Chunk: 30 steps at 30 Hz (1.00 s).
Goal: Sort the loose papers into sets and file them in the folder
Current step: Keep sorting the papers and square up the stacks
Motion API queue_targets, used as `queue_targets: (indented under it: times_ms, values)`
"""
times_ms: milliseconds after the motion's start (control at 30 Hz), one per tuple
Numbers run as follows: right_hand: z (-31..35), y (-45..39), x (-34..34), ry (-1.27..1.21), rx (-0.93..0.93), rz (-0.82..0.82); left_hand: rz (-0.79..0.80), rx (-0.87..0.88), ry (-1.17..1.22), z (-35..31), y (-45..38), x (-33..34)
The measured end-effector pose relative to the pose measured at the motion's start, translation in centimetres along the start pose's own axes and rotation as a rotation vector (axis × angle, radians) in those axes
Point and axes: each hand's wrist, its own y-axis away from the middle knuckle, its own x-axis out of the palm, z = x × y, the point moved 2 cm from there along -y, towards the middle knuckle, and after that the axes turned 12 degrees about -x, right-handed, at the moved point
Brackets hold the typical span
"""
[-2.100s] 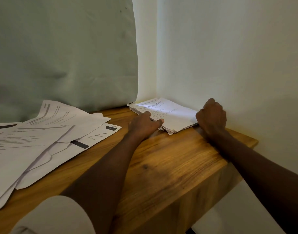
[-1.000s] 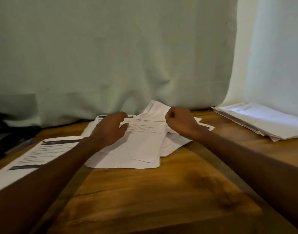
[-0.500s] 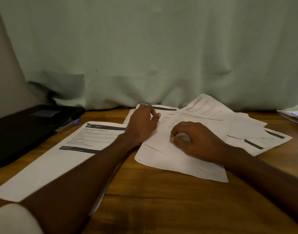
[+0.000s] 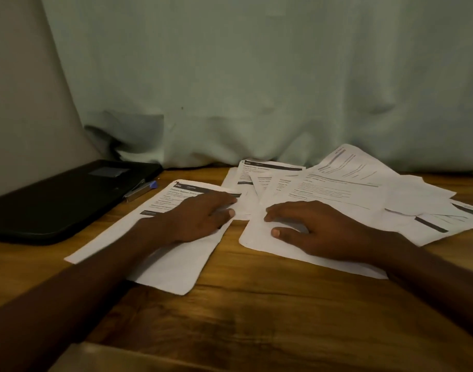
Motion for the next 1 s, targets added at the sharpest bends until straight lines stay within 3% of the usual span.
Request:
queue_targets:
  times_ms: [300,400,467,500,567,667,767,1000]
  values:
    - [-0.2,0.1,-0.1,-0.025,-0.029,-0.045,-0.025,-0.113,-0.36,-2.0,-4.5,-0.2]
    - [-1.3,0.1,-1.7,0.108,-0.031,-0.348,-0.255,-0.109,-0.262,-3.6,-5.9,-0.8]
    - [-2.9,0.7,-3.5,0.187,0.152,-0.556,-0.37,-0.04,-0.116,-6.0,-7.0,-0.8]
    - [-3.6,1.2,-4.1,0.233,0.276,-0.567,-0.357,-0.015,-0.04,-7.3,-7.3,-0.7]
    - [-5.1,2.5,-4.4,0.343,0.557,-0.359,-0.286,-0.012,0.056,-9.6,-7.7,-0.1]
    - [-6.1,4.5,-4.0,0.415,0.876,-0.023,-0.207,-0.079,0.014,-11.4,-7.7,2.3]
    - [-7.0,5.5,-4.7,0.407,1.011,-0.022,-0.209,-0.107,-0.014,-11.3,-7.5,4.3]
    - [-7.3,5.4,-4.9,0.215,1.029,-0.139,-0.281,-0.123,-0.008,-11.0,-6.9,4.0]
